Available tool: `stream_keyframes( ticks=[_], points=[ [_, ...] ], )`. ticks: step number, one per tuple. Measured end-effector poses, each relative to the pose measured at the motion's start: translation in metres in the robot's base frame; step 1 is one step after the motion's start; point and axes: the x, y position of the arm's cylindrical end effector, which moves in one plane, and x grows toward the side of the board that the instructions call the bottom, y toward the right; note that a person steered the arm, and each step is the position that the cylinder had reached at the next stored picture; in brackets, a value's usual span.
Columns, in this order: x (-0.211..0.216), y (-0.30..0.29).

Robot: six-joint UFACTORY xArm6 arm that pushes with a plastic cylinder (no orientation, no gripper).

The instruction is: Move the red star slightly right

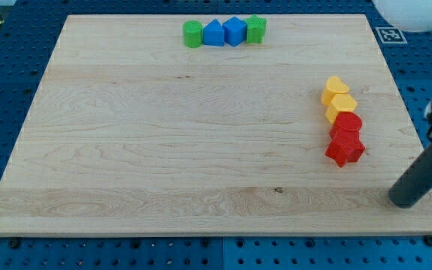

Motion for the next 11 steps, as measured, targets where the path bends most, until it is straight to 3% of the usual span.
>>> stream_keyframes(
  ticks=[4,6,7,11],
  points=[
    [-0.007,0.018],
    [-0.050,0.018],
    [-0.074,0.001],
    [-0.069,-0.138]
  ],
)
